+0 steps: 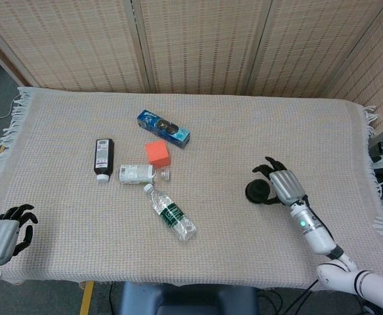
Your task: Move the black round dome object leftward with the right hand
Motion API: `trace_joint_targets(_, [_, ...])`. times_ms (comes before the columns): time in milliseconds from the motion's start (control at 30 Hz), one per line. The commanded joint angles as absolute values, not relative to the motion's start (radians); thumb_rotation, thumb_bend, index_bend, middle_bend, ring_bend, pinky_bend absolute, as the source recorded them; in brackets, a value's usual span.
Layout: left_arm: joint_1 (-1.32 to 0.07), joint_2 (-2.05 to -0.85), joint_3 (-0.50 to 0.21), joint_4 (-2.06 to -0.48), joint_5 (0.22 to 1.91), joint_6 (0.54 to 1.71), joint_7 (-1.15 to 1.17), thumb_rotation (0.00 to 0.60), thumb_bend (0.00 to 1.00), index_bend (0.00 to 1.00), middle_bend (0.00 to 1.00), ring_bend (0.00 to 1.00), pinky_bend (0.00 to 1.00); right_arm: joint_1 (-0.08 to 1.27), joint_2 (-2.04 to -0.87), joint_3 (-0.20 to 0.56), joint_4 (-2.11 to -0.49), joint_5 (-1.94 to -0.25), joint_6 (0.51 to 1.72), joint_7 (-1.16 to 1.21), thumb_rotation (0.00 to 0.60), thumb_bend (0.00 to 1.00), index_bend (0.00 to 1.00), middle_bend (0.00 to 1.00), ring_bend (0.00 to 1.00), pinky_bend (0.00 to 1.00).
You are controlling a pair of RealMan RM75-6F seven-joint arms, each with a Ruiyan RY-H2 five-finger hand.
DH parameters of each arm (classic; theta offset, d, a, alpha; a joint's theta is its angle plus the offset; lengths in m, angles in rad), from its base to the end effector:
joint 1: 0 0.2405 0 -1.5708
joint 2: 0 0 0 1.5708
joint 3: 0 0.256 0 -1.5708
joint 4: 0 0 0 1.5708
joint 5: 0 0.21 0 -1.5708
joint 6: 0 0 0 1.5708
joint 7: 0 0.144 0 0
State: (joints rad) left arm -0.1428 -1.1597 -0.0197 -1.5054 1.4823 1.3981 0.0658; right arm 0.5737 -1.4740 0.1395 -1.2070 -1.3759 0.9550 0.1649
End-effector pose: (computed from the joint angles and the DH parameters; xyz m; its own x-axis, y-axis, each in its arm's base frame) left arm -0.3280 0.1945 0.1425 0.5142 0.0850 0.8534 0.8576 -0.0430 -0.5125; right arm -0.2570 -0.3461 0.0313 0.3210 -0.2736 0.9067 -0.9364 -0.2350 0.2606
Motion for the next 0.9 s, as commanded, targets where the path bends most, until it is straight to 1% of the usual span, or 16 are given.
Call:
trace_joint_targets(33, [-0.144, -1.16, -0.02, -1.505, 1.481, 1.396, 0.066, 0.6, 0.6, 0.48, 0.26, 0.27, 0.47, 0.604, -1.449, 0.156, -1.245, -1.307, 0.876, 0.109, 0.6, 0.09, 0.27, 0.25, 0.02, 0.12])
trace_joint_targets(133, [-0.144, -1.159, -0.02, -1.504, 1.48, 1.395, 0.065, 0.6, 0.6, 0.48, 0.26, 0.27, 0.47, 0.612, -1.455, 0.16, -1.25, -1.28, 0.854, 0.097, 0.6, 0.09, 0.27, 0.25, 0.02, 0.12])
trace_joint_targets(233, [-0.142, -1.158, -0.021, -1.505, 1.479, 1.399, 0.063, 0.6, 0.6, 0.48, 0.26, 0.27, 0.47, 0.616, -1.466, 0.16, -1.243, -1.279, 0.852, 0.098, 0.6, 0.11, 0.29, 0.26, 0.03, 0.12])
trace_joint_targets(367, [-0.141, -1.156, -0.023, -1.506, 1.479, 1.403, 0.059, 0.6, 0.6, 0.48, 0.26, 0.27, 0.47, 0.619, -1.481, 0.156, -1.226, -1.285, 0.856, 0.105, 0.6, 0.13, 0.33, 0.28, 0.06, 0.13])
trace_joint_targets(567, [-0.139, -1.153, -0.023, -1.507, 1.479, 1.406, 0.054, 0.6, 0.6, 0.48, 0.26, 0.27, 0.47, 0.62, -1.488, 0.152, -1.212, -1.281, 0.854, 0.106, 0.6, 0.17, 0.39, 0.31, 0.11, 0.16])
trace_joint_targets(767, [-0.138, -1.153, -0.023, -1.508, 1.48, 1.408, 0.053, 0.6, 0.6, 0.49, 0.26, 0.27, 0.47, 0.616, -1.497, 0.15, -1.2, -1.288, 0.872, 0.107, 0.6, 0.27, 0.47, 0.38, 0.18, 0.21])
trace_joint_targets(900, [-0.138, -1.153, -0.024, -1.508, 1.48, 1.409, 0.052, 0.6, 0.6, 0.49, 0.26, 0.27, 0.47, 0.612, -1.504, 0.149, -1.189, -1.295, 0.892, 0.1, 0.6, 0.37, 0.55, 0.45, 0.25, 0.26])
